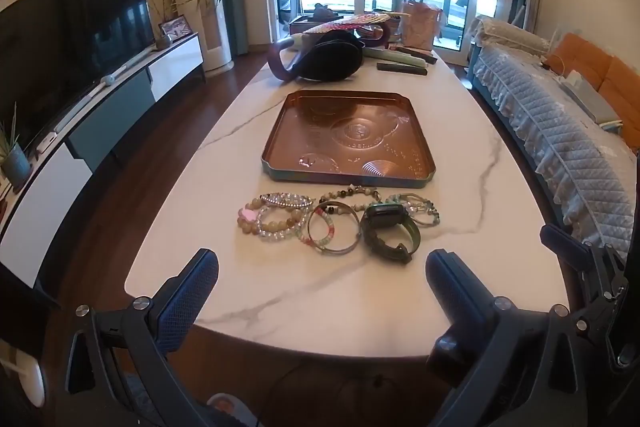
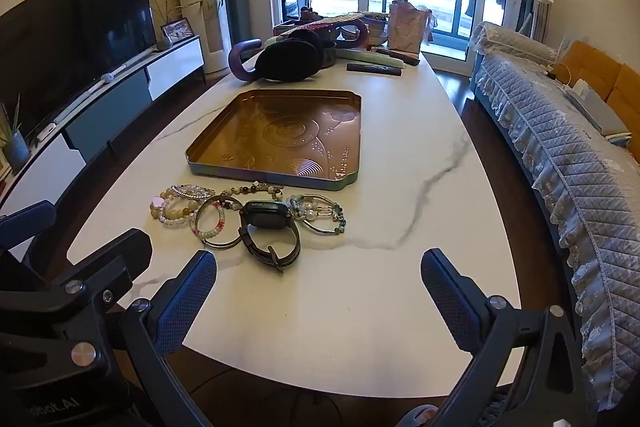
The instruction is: Organize jewelry
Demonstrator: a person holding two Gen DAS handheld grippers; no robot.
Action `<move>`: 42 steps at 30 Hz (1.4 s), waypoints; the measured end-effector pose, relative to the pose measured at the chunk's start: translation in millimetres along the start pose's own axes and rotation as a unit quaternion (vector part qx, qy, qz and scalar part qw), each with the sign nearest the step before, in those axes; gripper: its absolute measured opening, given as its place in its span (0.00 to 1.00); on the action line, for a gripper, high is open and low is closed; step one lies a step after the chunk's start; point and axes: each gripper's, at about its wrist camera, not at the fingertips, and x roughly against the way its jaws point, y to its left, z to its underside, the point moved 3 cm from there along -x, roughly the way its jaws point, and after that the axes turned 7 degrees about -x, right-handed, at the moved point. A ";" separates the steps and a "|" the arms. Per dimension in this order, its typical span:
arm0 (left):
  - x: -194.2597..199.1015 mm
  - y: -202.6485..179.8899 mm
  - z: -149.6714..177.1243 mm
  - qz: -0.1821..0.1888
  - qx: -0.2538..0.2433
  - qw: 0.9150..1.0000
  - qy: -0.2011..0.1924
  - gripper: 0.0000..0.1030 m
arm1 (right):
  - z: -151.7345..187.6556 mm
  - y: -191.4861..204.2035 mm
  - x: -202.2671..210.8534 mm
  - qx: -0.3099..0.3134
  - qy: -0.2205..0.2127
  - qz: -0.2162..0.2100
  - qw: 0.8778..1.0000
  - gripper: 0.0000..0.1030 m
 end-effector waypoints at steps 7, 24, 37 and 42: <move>1.7 -0.2 2.0 0.011 0.005 1.000 0.009 1.00 | -0.6 -0.3 -0.2 -0.002 0.004 -0.005 1.000 0.99; -2.1 1.1 2.6 0.016 0.010 1.000 0.015 1.00 | 1.4 -0.6 -0.4 0.000 0.003 -0.004 1.000 0.99; -3.0 -0.2 4.2 0.015 0.010 1.000 0.016 1.00 | 2.3 -0.5 -4.7 0.001 0.009 -0.004 1.000 0.99; -3.8 -0.4 4.3 0.013 0.010 1.000 0.015 1.00 | 2.3 -0.6 -5.2 0.001 0.009 -0.006 1.000 0.99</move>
